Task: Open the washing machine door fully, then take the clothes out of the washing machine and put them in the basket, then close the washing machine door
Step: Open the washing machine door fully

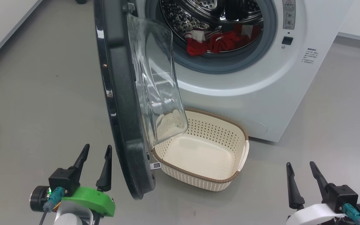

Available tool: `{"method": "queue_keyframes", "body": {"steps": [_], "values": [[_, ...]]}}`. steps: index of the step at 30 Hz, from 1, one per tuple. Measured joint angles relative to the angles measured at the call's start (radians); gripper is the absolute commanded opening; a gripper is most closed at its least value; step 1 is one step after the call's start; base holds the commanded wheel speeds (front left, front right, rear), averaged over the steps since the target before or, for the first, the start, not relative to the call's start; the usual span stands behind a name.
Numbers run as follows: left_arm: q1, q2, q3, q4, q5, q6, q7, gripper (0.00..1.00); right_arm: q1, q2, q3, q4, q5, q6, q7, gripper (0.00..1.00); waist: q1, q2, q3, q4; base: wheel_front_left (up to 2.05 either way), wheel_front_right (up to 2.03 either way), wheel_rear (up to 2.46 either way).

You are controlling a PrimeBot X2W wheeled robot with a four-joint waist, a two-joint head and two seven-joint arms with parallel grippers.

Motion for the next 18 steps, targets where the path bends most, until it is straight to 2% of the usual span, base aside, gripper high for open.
{"method": "queue_keyframes", "body": {"steps": [2,13,18], "values": [[0.0,0.0,0.0,0.002,0.0,0.0,0.0,0.0,0.004,0.001,-0.003,0.0,-0.003,0.0,0.0,1.0,0.0,0.0,0.0,-0.001,0.0,0.0,0.0],[0.001,0.0,0.007,0.006,0.007,0.006,0.0,0.0,0.009,0.012,-0.012,-0.001,-0.017,0.0,0.0,1.0,0.0,0.0,0.001,0.0,0.0,0.0,0.0],[0.0,0.0,0.024,-0.008,0.025,0.026,0.0,0.0,0.01,0.018,-0.013,-0.001,-0.018,0.0,0.0,1.0,0.0,0.0,0.001,0.002,0.0,0.0,0.0]]}}
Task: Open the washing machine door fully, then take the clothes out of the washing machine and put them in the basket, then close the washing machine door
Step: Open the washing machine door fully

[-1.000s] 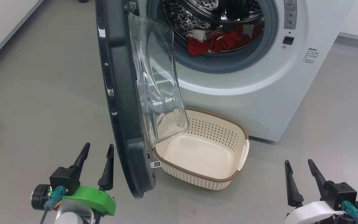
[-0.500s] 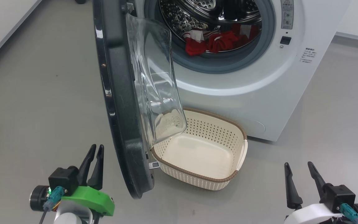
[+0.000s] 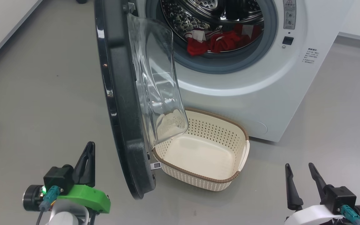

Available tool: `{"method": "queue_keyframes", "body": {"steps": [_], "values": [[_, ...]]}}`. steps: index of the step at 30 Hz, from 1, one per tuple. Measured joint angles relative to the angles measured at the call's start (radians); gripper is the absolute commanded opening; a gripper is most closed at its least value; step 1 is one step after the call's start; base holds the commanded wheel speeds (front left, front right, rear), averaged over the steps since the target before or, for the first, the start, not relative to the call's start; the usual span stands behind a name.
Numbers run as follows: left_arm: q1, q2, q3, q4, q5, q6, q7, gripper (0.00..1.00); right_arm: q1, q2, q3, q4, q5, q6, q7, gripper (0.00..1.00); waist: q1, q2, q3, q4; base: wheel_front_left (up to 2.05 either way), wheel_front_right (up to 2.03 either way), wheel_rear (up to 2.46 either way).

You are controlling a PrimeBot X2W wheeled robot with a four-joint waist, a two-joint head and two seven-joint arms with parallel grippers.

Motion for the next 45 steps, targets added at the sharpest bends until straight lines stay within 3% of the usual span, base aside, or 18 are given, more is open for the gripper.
{"method": "queue_keyframes", "body": {"steps": [8,14,22,26,36,45], "values": [[-0.005,0.0,0.038,-0.061,0.011,0.025,0.0,0.0,0.004,0.013,-0.001,0.002,-0.007,0.0,0.0,1.0,0.0,0.0,-0.007,0.006,0.0,0.0,0.0],[-0.062,0.0,0.081,-0.191,0.043,0.05,0.0,0.0,0.006,0.019,-0.005,0.004,-0.01,0.001,0.0,1.0,0.0,0.0,-0.017,0.012,0.0,0.0,0.0],[-0.108,0.0,0.064,-0.353,0.085,0.058,-0.005,0.0,0.016,0.029,-0.006,0.014,-0.01,0.002,0.0,1.0,0.0,0.0,-0.038,0.016,0.0,0.0,0.0],[-0.118,0.0,0.017,-0.436,0.102,0.051,-0.006,0.0,0.025,0.033,-0.006,0.015,-0.017,0.005,0.0,1.0,0.0,0.0,-0.047,0.015,0.0,0.0,0.0],[-0.116,0.002,-0.181,-0.604,0.098,-0.023,-0.004,0.0,0.031,0.046,-0.008,0.017,-0.017,0.011,0.0,1.0,0.0,0.0,-0.054,0.012,0.0,0.0,0.0],[-0.05,0.008,-0.341,-0.669,0.007,-0.055,0.096,0.0,0.04,0.05,-0.015,0.021,-0.026,0.012,0.0,1.0,0.0,0.0,-0.054,0.022,0.0,0.0,0.0]]}}
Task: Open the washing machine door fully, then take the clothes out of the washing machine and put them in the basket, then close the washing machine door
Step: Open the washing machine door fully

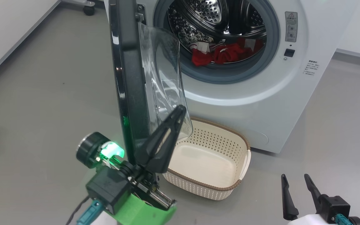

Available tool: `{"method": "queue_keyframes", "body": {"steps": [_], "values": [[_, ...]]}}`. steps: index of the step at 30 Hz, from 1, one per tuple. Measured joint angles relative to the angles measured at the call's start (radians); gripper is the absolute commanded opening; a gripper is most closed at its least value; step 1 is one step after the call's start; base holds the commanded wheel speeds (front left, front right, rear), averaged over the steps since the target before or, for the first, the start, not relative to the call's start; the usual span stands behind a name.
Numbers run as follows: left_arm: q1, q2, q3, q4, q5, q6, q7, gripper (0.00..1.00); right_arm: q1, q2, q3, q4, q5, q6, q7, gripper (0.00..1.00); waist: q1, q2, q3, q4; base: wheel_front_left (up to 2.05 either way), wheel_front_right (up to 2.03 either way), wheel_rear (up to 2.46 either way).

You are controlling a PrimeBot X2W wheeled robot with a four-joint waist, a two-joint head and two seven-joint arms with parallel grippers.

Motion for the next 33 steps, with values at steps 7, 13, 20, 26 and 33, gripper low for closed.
{"method": "queue_keyframes", "body": {"steps": [7,13,20,26,33], "values": [[0.086,0.008,-0.098,0.023,-0.055,-0.003,0.118,0.0,0.0,0.0,0.0,0.0,-0.002,0.007,0.0,1.0,0.0,0.0,0.006,0.008,0.0,0.0,0.0],[0.126,0.026,-0.133,0.057,-0.069,-0.004,0.179,0.0,-0.001,0.0,0.002,0.0,-0.011,0.012,0.0,1.0,0.0,0.0,0.014,0.011,0.0,0.0,0.0],[0.138,0.041,-0.125,0.1,-0.072,-0.003,0.219,0.0,-0.002,0.002,0.001,0.002,-0.012,0.016,0.0,1.0,0.0,0.0,0.021,0.002,0.0,0.0,0.0],[0.148,0.044,-0.09,0.155,-0.072,0.016,0.236,0.0,-0.002,0.003,-0.006,0.003,-0.012,0.016,0.0,1.0,0.0,0.0,0.026,-0.005,0.0,0.0,0.0],[0.148,0.048,-0.058,0.208,-0.07,0.043,0.245,0.0,-0.004,0.004,-0.01,0.005,-0.018,0.017,0.0,1.0,0.0,0.0,0.027,-0.011,0.0,0.0,0.0]]}}
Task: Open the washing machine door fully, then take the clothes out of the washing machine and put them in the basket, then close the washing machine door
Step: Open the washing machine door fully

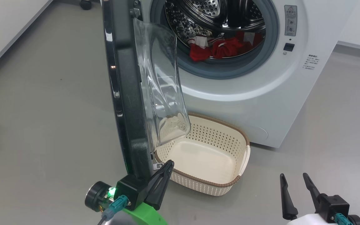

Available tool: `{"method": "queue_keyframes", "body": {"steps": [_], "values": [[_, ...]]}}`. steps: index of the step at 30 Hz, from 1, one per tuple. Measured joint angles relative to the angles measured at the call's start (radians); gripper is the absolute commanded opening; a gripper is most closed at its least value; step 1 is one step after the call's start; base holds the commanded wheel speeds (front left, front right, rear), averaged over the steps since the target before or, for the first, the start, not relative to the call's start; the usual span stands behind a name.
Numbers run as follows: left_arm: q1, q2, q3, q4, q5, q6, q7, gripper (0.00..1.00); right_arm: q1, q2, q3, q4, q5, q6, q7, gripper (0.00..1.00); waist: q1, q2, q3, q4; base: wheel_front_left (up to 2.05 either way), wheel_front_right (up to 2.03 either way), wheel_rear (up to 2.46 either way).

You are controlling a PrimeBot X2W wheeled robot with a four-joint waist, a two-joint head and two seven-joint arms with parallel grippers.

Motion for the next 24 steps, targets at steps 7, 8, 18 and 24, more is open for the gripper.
{"method": "queue_keyframes", "body": {"steps": [7,8,18,24], "values": [[0.0,0.0,0.007,0.036,0.009,0.009,0.0,0.0,-0.001,0.002,-0.003,0.004,0.0,0.008,0.0,1.0,0.0,0.0,-0.002,-0.001,0.0,0.0,0.0],[0.0,0.0,0.009,0.041,0.009,0.012,0.0,0.0,-0.001,0.002,-0.003,0.005,0.0,0.008,0.0,1.0,0.0,0.0,-0.002,-0.001,0.0,0.0,0.0],[-0.001,0.001,0.031,0.08,0.015,0.032,-0.004,0.0,-0.001,0.005,-0.01,0.009,0.0,0.009,0.0,1.0,0.0,0.0,-0.002,-0.001,0.0,0.0,0.0],[-0.003,0.0,0.036,0.096,0.017,0.043,-0.012,0.0,-0.001,0.008,-0.012,0.01,-0.002,0.012,0.0,1.0,0.0,0.0,0.0,0.005,0.0,0.0,0.0]]}}
